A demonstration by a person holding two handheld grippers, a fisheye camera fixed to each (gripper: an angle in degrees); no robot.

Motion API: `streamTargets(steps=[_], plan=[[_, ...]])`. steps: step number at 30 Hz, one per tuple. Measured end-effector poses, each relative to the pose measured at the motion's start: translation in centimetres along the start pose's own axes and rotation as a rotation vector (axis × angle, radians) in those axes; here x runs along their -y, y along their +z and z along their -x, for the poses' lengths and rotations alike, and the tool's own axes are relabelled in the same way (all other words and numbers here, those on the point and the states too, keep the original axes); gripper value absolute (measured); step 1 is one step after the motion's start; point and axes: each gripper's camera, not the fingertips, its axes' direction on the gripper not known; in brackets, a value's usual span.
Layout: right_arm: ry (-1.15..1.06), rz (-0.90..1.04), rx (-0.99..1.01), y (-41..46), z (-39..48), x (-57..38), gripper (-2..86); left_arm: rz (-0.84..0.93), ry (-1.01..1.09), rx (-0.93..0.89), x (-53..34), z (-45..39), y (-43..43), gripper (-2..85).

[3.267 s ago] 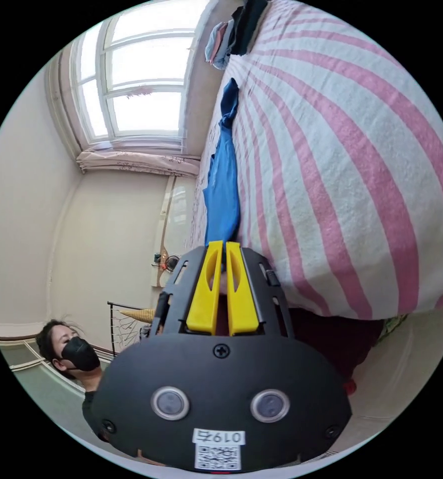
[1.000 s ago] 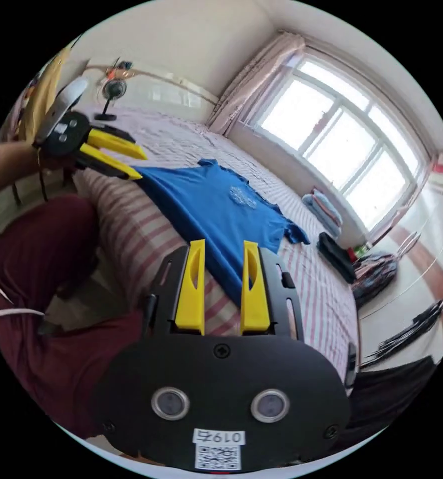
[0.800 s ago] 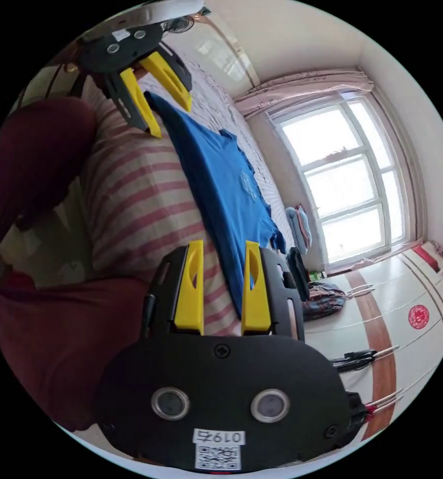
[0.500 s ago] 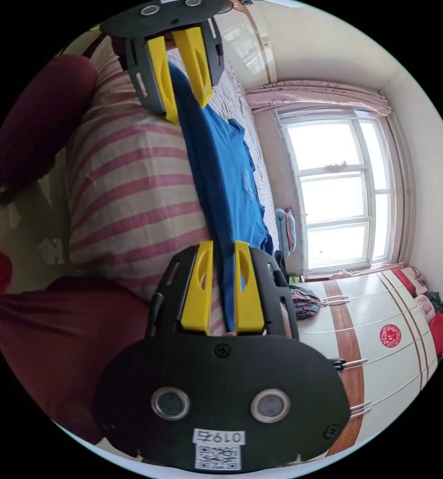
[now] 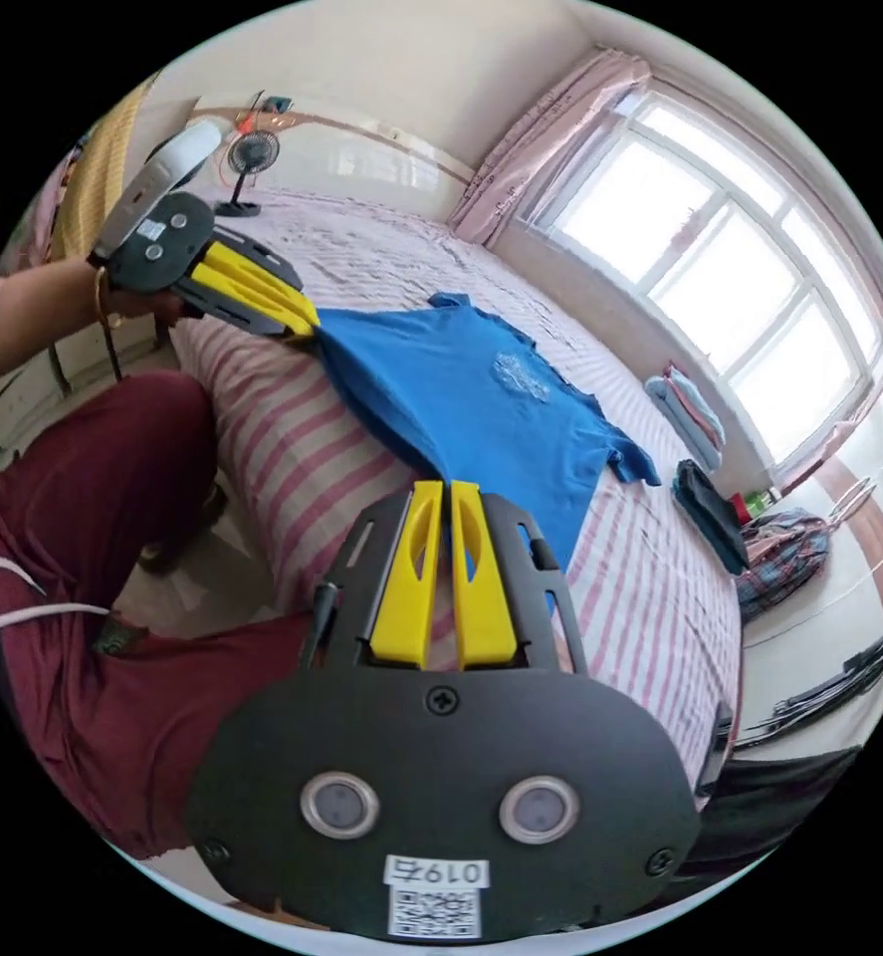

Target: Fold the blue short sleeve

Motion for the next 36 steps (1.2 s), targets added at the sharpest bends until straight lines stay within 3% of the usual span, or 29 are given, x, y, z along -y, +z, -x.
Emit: streamTargets(steps=[3,5,11,19,25,36], plan=[[0.077,-0.001,0.185,0.7,-2.5,-0.2,0.6,0.025,0.002,-0.149,-0.5,1.5,-0.4,1.4],[0.032,0.037,0.206,1.4,-2.2,-0.4,0.9,0.053,0.032,-0.199,-1.0,1.3,-0.6,1.5],[-0.061,0.027,0.01,1.7,2.1,-0.3,4.4,-0.006,0.083,-0.038,-2.1,-0.8,-2.3,3.7],[-0.458,-0.022,-0.303,3.9,13.3,1.4,9.1,0.065,0.233,0.217,-3.8,-3.0,-2.1,6.4],[-0.597,-0.046,-0.364,5.7,17.9,3.2,9.1,0.128,0.26,0.253,-5.9,-2.5,-2.2,6.4],[-0.637,0.014,-0.43,9.7,18.8,6.1,6.0,0.155,0.339,0.286,-7.0,-2.5,-1.7,4.7]])
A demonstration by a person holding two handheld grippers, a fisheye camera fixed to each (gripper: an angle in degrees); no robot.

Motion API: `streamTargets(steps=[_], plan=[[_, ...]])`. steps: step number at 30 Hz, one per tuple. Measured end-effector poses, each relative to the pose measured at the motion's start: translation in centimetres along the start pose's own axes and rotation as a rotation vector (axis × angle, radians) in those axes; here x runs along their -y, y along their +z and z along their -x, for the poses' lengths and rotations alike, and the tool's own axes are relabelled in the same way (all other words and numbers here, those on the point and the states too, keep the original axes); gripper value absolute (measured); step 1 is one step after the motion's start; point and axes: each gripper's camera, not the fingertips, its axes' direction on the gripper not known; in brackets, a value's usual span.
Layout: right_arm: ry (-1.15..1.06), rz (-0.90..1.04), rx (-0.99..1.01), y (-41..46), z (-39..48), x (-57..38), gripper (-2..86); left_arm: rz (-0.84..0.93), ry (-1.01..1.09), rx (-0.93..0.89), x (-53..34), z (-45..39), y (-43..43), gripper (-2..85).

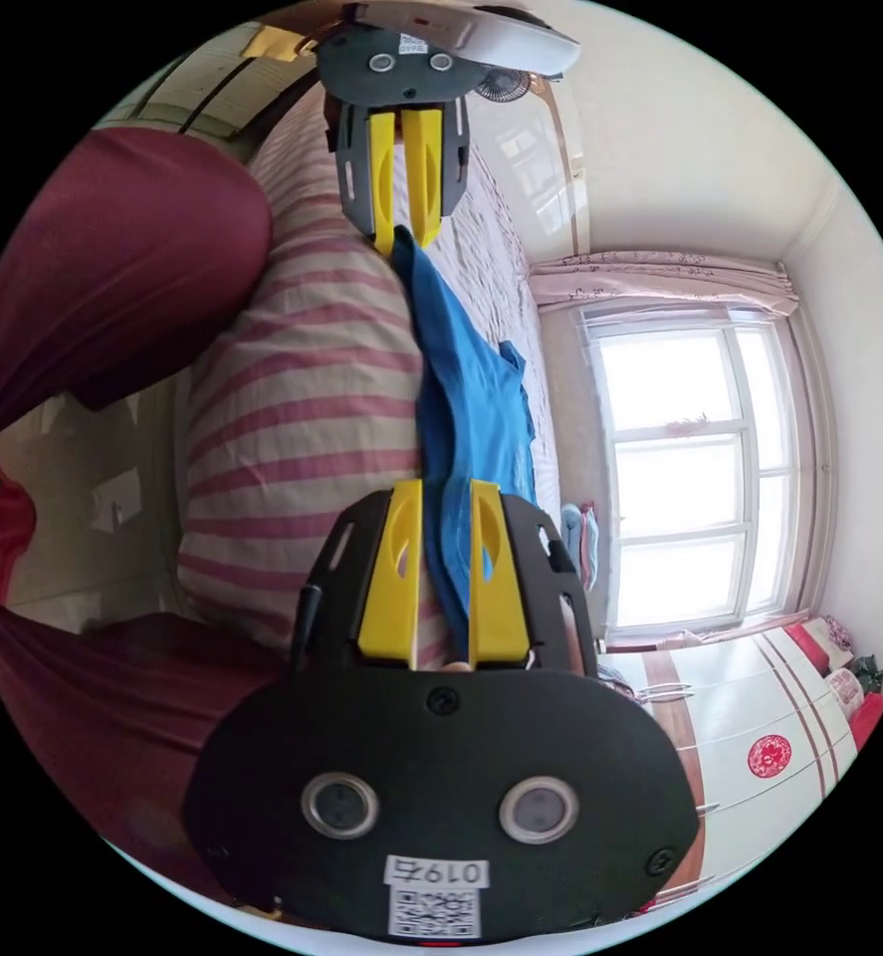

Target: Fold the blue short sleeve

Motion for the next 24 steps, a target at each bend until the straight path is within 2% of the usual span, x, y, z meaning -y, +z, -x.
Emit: streamTargets(steps=[3,10,13,15,20,24], plan=[[0.053,-0.019,0.009,0.4,-0.8,0.1,1.9,0.01,-0.045,-0.016,0.1,0.8,0.2,3.0],[0.396,-0.089,0.35,0.9,-9.4,-3.2,0.3,-0.055,-0.21,-0.122,-1.7,5.2,-0.5,0.9],[0.495,-0.141,0.497,1.5,-12.0,-5.1,0.2,-0.089,-0.244,-0.182,-2.3,7.0,-1.2,0.7],[0.474,-0.14,0.536,1.9,-11.8,-5.4,0.2,-0.1,-0.222,-0.212,-2.5,7.3,-1.4,0.6],[0.3,-0.075,0.427,1.8,-7.1,-4.3,0.3,0.001,-0.071,-0.157,-1.8,4.8,-0.2,0.4],[0.17,-0.056,0.262,0.8,-3.6,-3.7,0.2,0.037,0.016,-0.082,-1.1,3.1,0.0,0.5]])
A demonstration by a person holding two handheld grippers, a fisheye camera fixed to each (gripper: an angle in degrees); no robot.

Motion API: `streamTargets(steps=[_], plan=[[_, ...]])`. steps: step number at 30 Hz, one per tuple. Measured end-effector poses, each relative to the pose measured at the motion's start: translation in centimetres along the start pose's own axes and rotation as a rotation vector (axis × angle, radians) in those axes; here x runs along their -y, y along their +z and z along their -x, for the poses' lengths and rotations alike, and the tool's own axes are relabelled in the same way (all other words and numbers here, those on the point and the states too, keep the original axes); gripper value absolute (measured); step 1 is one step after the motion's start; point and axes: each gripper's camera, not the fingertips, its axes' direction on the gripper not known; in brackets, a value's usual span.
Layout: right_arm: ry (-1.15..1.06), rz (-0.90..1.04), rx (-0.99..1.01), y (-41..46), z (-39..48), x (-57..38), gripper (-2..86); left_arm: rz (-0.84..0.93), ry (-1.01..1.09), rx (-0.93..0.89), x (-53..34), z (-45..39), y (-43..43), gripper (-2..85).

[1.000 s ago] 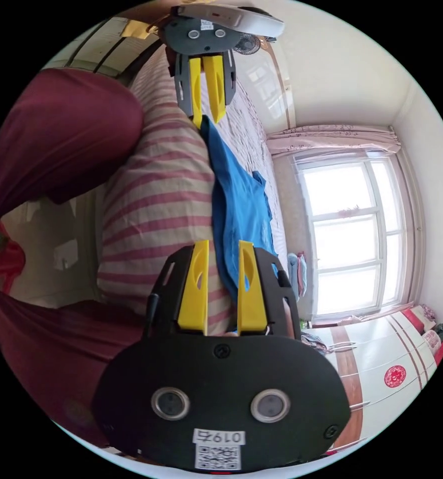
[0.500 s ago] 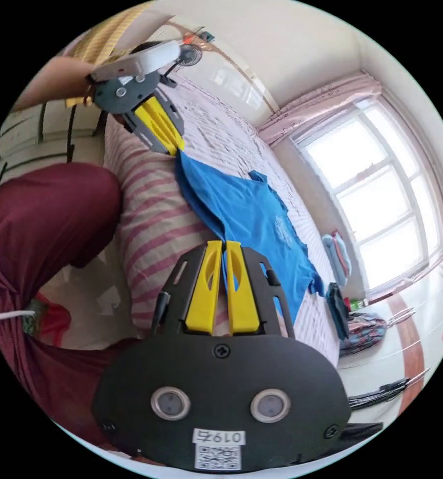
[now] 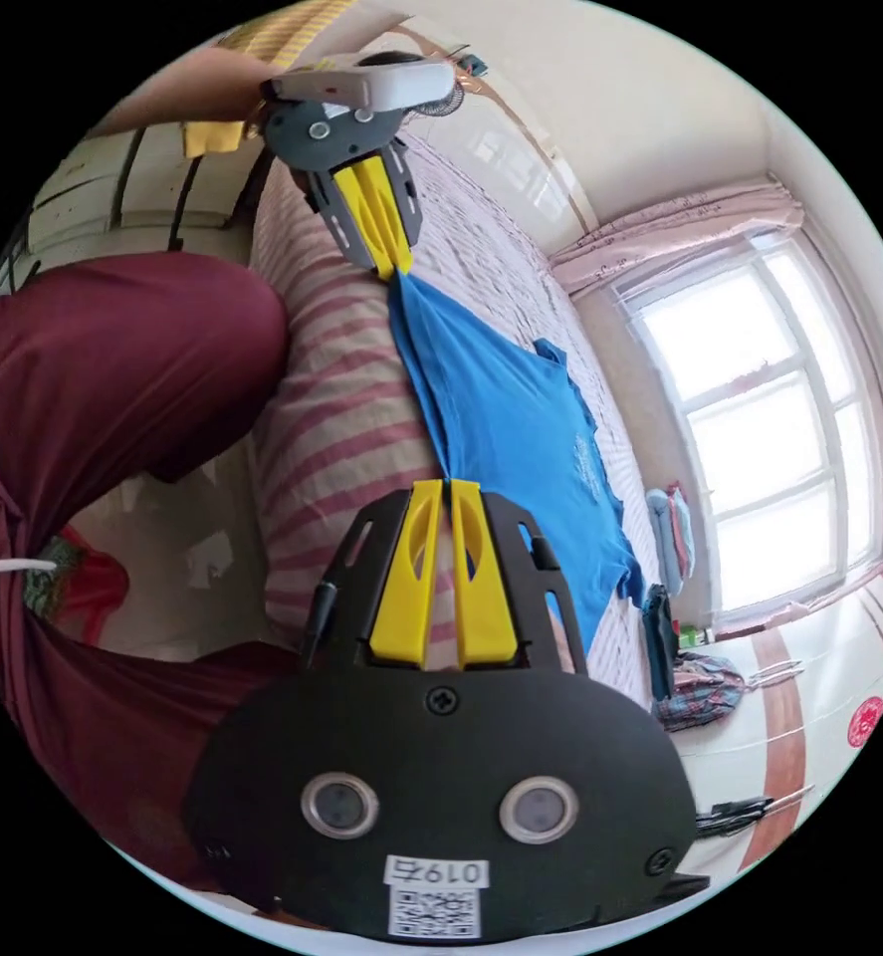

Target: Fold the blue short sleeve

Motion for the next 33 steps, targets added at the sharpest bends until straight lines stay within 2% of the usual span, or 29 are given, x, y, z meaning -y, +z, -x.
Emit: streamTargets(steps=[8,15,23,26,29,33], plan=[[-0.001,-0.008,-0.006,-1.2,0.7,-0.8,1.4,0.04,0.038,0.006,0.4,0.5,-0.4,0.7],[-0.063,-0.004,-0.139,-3.6,3.3,-1.9,6.7,0.07,0.033,0.007,0.4,1.0,-1.0,1.0],[0.096,0.09,-0.18,-4.9,-1.0,-7.8,6.5,-0.056,-0.127,-0.048,-0.9,3.7,-3.5,1.1],[0.086,0.113,-0.181,-4.7,-1.6,-8.6,6.4,-0.141,-0.088,-0.081,1.2,3.0,-4.0,1.1],[0.066,0.126,-0.181,-4.4,-1.8,-8.6,6.0,-0.155,-0.012,-0.059,3.7,1.8,-3.2,1.1],[0.055,0.135,-0.161,-4.3,-2.0,-8.7,3.2,-0.187,0.015,-0.145,5.5,1.7,-1.9,1.0]])
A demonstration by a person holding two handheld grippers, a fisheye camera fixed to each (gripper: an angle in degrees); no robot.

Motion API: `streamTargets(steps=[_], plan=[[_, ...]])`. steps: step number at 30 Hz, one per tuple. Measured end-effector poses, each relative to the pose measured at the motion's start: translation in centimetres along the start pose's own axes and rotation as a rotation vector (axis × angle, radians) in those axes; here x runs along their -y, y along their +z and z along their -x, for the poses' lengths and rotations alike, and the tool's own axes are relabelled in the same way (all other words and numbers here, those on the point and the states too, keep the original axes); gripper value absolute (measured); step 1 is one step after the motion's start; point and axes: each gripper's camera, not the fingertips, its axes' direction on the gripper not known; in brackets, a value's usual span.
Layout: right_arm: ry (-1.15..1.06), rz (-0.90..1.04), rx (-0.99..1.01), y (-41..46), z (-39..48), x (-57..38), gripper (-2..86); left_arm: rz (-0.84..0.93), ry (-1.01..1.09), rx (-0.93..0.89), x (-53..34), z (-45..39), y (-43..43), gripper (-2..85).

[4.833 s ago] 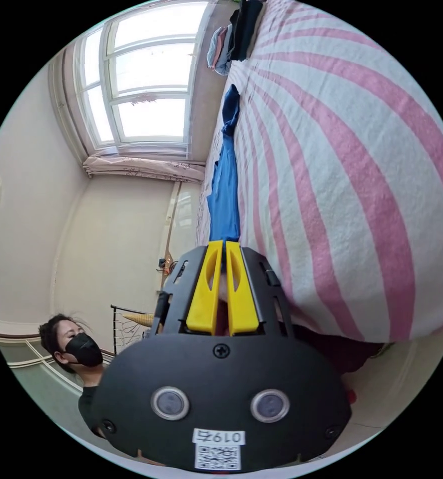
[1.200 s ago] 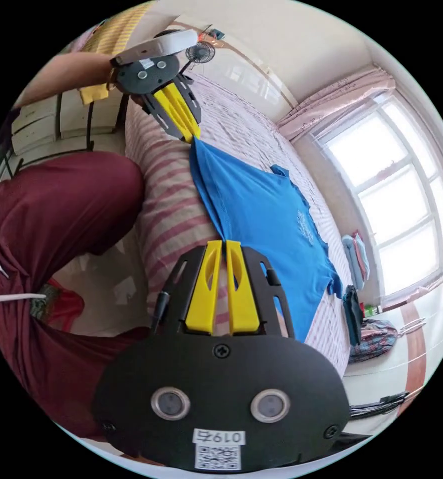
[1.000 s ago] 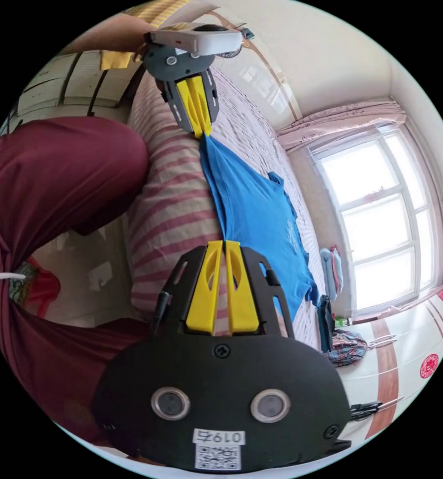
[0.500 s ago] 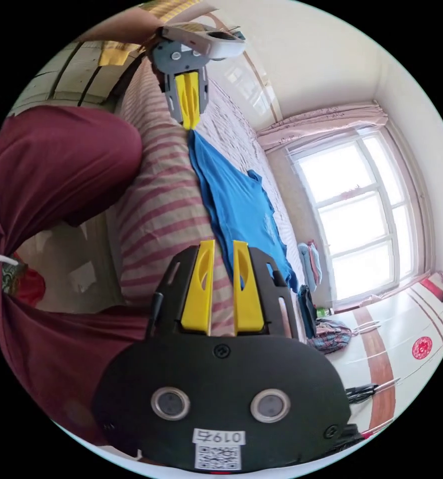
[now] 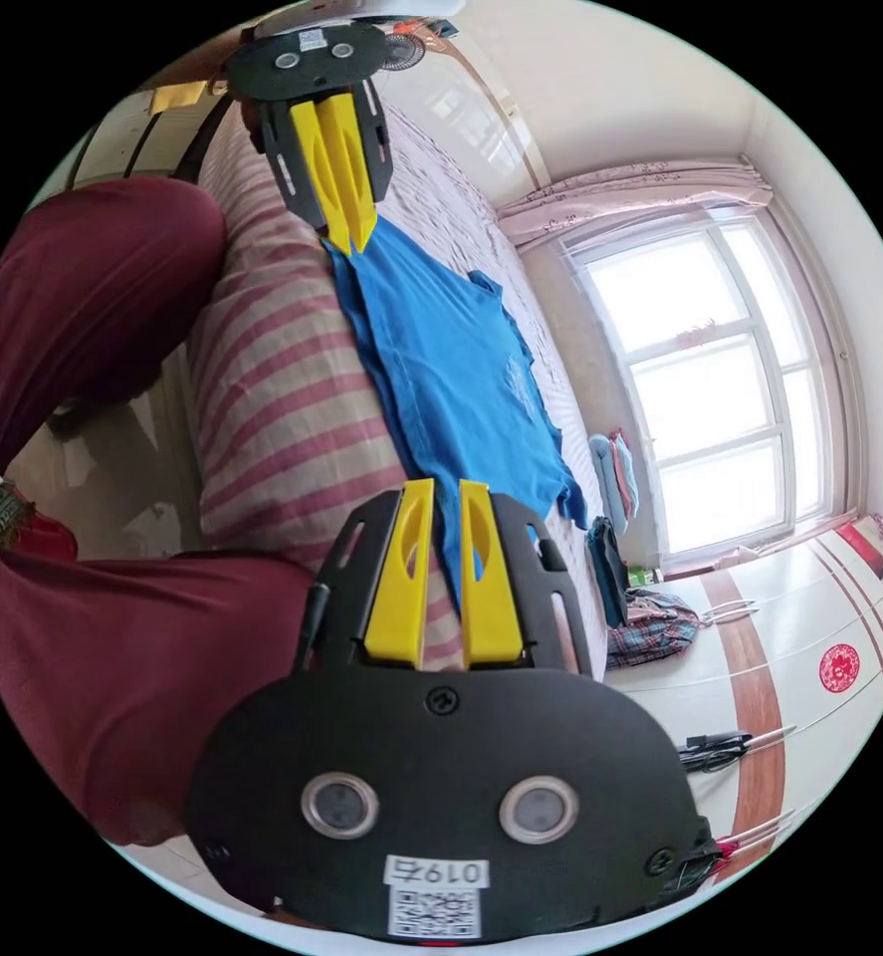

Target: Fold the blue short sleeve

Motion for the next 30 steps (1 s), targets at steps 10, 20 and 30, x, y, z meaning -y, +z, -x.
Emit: streamTargets(steps=[10,20,30], plan=[[0.064,-0.028,0.1,-1.1,-2.1,-1.5,-0.4,-0.026,-0.109,-0.133,-1.1,3.6,1.5,0.4],[0.061,-0.041,0.102,-1.4,-2.8,-2.9,-0.5,-0.087,-0.143,-0.082,-1.3,5.2,1.4,0.6],[0.11,-0.056,0.124,-1.2,-5.4,-4.3,-0.5,-0.034,-0.104,-0.097,0.0,7.0,4.2,1.0]])
